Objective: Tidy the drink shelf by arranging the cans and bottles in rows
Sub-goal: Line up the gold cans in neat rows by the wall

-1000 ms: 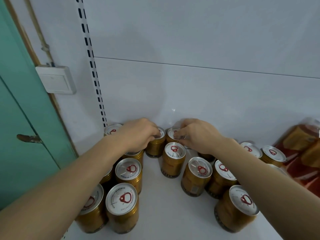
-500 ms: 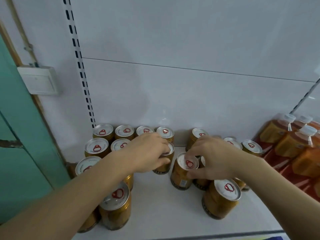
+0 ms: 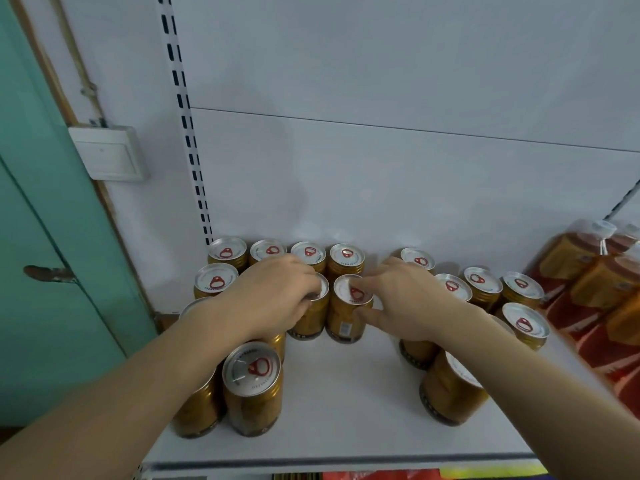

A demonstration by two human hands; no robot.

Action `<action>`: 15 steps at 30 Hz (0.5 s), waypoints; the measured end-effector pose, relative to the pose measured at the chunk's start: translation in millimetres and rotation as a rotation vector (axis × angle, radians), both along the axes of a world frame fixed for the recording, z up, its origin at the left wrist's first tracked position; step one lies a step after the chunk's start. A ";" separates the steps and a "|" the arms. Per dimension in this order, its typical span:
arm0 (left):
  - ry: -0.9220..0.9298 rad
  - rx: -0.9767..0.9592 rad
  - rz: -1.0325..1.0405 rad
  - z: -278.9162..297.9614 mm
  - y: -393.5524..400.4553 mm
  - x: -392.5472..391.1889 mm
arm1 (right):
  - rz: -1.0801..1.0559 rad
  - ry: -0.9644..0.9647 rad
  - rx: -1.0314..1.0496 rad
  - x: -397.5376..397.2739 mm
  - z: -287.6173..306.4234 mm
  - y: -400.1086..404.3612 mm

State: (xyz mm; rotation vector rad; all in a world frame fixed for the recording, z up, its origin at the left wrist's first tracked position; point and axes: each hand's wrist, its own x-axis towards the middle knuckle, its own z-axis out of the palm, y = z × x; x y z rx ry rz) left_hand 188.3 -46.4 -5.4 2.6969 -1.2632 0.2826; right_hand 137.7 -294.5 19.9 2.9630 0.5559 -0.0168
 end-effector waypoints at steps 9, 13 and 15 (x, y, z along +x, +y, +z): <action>0.051 -0.044 0.063 -0.5 0.1 3.4 | -0.070 -0.007 0.058 7.3 -8.9 2.8; 0.041 -0.040 0.068 -0.1 -0.8 2.8 | -0.086 -0.042 0.067 3.4 -15.5 2.7; 0.045 -0.050 0.069 0.0 -0.6 2.2 | -0.094 -0.035 0.077 0.9 -15.2 1.3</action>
